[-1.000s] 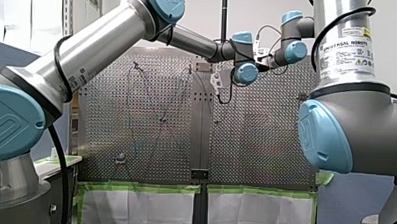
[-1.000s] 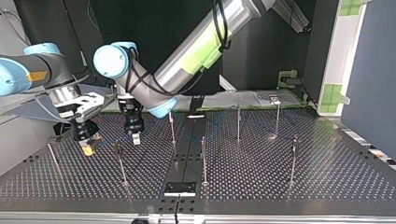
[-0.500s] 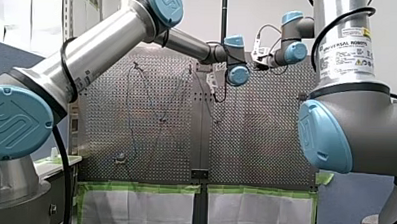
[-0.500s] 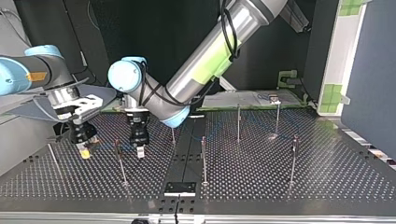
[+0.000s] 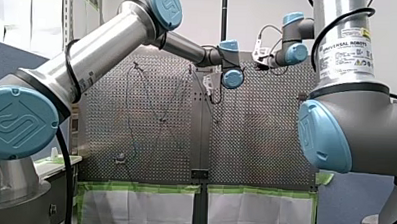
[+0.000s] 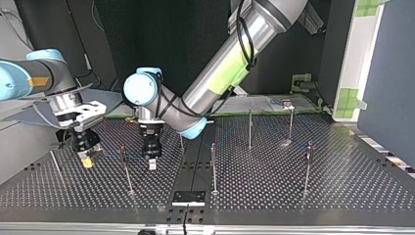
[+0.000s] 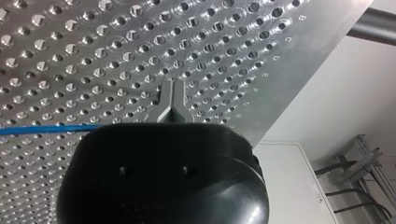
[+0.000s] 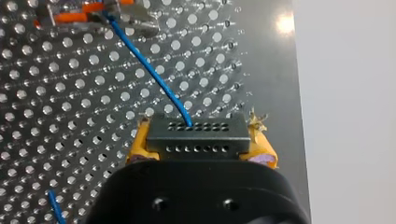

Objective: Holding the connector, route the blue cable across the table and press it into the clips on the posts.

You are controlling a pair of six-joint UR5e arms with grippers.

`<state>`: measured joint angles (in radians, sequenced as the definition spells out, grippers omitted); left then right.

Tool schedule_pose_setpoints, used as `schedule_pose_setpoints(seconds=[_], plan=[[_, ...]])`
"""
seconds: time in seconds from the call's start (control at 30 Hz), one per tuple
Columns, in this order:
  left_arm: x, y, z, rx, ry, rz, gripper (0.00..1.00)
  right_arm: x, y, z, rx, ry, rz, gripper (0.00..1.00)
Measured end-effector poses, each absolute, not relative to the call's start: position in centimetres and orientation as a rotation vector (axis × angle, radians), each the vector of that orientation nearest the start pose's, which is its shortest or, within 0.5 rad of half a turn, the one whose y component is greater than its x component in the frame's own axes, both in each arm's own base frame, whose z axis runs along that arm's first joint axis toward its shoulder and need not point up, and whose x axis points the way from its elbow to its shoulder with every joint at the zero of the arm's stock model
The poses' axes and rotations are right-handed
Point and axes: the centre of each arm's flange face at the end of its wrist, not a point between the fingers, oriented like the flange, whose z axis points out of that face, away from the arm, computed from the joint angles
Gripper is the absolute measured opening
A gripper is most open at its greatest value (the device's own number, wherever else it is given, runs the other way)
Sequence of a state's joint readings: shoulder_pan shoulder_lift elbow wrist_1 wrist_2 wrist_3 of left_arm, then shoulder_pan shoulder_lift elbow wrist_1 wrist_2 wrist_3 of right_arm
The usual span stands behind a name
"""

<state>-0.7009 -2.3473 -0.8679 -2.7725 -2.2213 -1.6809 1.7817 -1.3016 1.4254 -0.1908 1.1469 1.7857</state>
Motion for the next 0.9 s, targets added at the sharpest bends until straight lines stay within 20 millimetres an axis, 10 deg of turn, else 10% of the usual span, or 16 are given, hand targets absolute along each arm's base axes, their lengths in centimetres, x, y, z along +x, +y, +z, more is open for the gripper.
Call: schedule_pose_setpoints(seconds=[0.37, 0.5, 0.57, 0.7, 0.9], plan=[[55.2, -57.5, 36.4, -0.165, 1.337, -0.282, 0.00, 29.1, -55.9, 41.9, 1.568, -1.004, 1.818, 0.00], [54.8, -57.8, 36.3, -0.159, 1.342, -0.288, 0.36, 29.0, -55.9, 41.9, 1.568, -1.004, 1.817, 0.00], [54.6, -58.0, 36.3, -0.155, 1.346, -0.290, 0.72, 29.0, -56.0, 41.8, 1.568, -1.004, 1.817, 0.00], [54.1, -58.2, 36.1, -0.149, 1.358, -0.294, 1.00, 29.0, -56.0, 41.8, 1.567, -1.005, 1.816, 0.00], [53.6, -58.3, 35.7, -0.145, 1.390, -0.289, 1.00, 28.9, -56.0, 41.8, 1.568, -1.006, 1.816, 0.00]])
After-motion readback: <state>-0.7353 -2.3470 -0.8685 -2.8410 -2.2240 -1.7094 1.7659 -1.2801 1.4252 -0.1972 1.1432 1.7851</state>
